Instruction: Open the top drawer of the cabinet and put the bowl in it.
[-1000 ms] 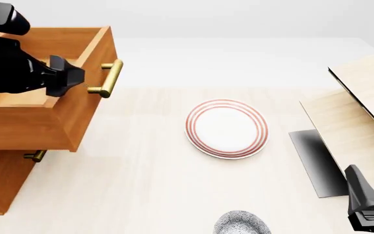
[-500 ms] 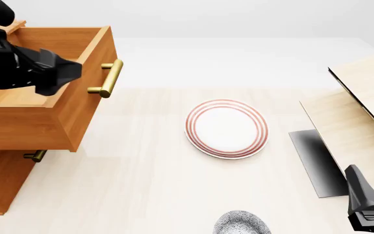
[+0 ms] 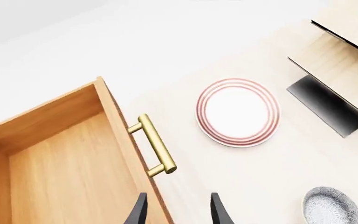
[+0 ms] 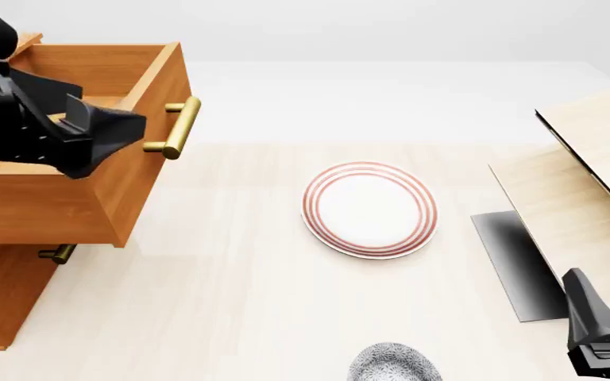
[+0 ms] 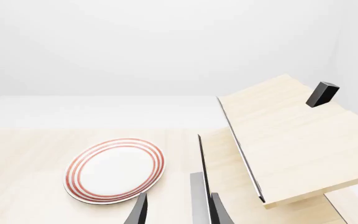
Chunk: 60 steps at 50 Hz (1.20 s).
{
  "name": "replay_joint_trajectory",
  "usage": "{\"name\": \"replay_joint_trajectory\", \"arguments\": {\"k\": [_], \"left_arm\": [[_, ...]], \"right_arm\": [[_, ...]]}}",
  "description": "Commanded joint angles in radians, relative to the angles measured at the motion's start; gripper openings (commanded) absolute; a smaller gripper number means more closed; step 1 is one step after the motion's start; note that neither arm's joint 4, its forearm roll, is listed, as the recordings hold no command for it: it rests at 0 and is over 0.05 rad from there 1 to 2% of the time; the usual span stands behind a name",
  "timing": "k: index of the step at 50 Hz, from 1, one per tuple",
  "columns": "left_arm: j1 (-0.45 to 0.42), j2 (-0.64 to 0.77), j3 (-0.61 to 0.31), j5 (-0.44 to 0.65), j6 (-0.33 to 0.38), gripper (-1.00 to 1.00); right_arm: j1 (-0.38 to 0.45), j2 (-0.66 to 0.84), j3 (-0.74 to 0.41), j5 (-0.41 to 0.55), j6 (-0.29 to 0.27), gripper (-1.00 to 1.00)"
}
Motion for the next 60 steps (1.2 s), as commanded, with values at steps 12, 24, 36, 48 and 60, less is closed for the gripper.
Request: {"name": "replay_joint_trajectory", "arguments": {"k": [12, 24, 36, 48, 60], "left_arm": [[-0.135, -0.008, 0.097, -0.078, -0.005, 1.0], [-0.192, 0.012, 0.165, -0.156, -0.008, 1.0], [-0.245, 0.062, 0.217, -0.244, -0.035, 1.0], [-0.283, 0.114, 0.304, -0.369, -0.079, 1.0], [-0.317, 0.174, 0.35, -0.478, -0.115, 1.0]], "right_arm": [[-0.001, -0.001, 0.001, 0.001, 0.0, 1.0], [-0.001, -0.001, 0.001, 0.001, 0.0, 1.0], [-0.001, -0.001, 0.001, 0.001, 0.0, 1.0], [0.0, -0.001, 0.001, 0.001, 0.0, 1.0], [-0.001, -0.001, 0.001, 0.001, 0.0, 1.0]]}}
